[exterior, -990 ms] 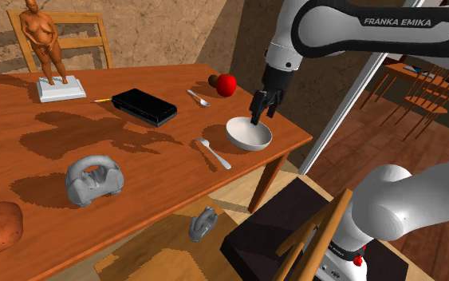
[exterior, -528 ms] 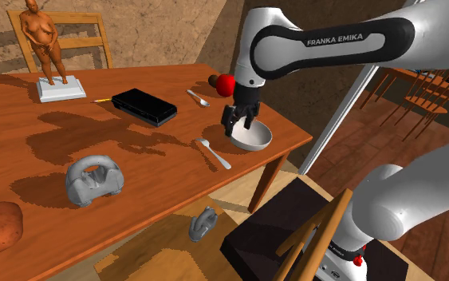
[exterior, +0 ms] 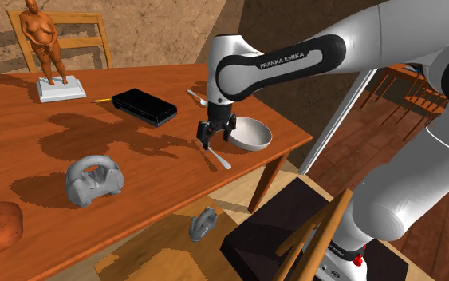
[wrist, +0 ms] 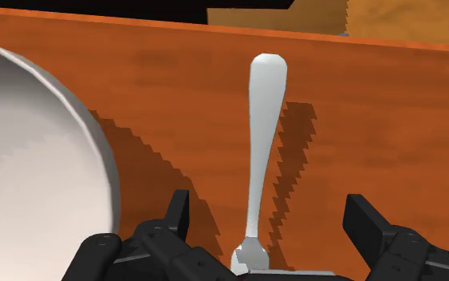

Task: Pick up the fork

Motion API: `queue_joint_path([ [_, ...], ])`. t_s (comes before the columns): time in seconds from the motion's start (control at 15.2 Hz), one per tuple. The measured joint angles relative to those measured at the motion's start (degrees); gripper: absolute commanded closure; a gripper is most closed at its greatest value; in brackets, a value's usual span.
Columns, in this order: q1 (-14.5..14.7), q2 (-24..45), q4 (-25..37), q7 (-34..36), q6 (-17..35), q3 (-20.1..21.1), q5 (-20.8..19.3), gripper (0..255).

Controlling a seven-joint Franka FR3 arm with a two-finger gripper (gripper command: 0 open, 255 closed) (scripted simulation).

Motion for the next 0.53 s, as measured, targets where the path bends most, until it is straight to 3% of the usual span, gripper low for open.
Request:
queue_joint_path([
  [0.4, 0.07, 2.48, -2.43, 0.36, 4.76, 0.13, -0.53, 0],
  [0.46, 0.08, 2.69, -2.54, 0.39, 5.08, 0.13, -0.58, 255],
  [0.53, 0.07, 2.79, -2.59, 0.38, 5.24, 0.13, -0.61, 255],
])
